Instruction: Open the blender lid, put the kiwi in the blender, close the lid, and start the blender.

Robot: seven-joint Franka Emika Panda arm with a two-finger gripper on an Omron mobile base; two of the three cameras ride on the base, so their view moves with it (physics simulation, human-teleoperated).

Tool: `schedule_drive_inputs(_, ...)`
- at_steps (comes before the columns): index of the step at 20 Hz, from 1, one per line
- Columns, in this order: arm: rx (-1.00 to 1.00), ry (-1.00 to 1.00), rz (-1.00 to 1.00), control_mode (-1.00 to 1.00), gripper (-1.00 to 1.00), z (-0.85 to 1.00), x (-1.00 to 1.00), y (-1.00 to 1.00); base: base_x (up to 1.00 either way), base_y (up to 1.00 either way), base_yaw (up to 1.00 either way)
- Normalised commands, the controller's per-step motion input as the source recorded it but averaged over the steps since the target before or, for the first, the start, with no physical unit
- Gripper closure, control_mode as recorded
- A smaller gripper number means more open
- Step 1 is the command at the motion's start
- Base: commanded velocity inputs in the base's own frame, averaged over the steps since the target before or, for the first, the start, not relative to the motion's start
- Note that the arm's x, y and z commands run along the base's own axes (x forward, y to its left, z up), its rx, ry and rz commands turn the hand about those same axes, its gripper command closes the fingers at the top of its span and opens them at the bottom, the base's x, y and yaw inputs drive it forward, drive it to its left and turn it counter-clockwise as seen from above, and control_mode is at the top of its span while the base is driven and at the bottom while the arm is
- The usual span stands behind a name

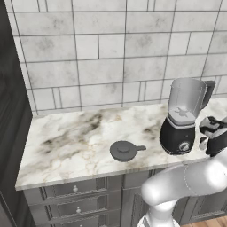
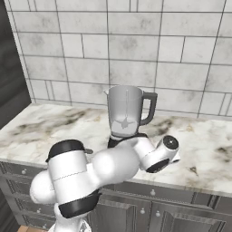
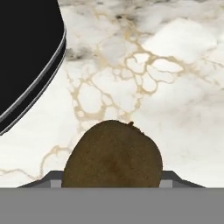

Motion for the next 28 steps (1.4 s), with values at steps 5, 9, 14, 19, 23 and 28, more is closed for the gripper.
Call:
schedule_drive_inputs(5, 0.0, -0.02, 0.0, -1.0, 1.0, 0.93, -0.52, -0.07, 0.0, 0.0, 0.0)
schedule_drive_inputs(9, 0.0, -0.04, 0.0, -1.0, 1.0, 0.98, -0.63, 0.0, 0.0, 0.0, 0.0)
schedule_drive_inputs(14, 0.0, 0.0, 0.0, -1.0, 1.0, 1.0, -0.42, 0.26, 0.0, 0.0, 0.0)
schedule_drive_inputs(19, 0.0, 0.0, 0.0, -1.0, 1.0, 0.91, -0.28, 0.34, 0.0, 0.0, 0.0)
schedule_drive_inputs(23, 0.0, -0.01, 0.0, -1.0, 1.0, 0.82, -0.18, 0.38, 0.0, 0.0, 0.0)
schedule_drive_inputs(28, 0.0, -0.02, -0.02, -1.0, 1.0, 0.85, -0.13, 0.46, 0.0, 0.0, 0.0)
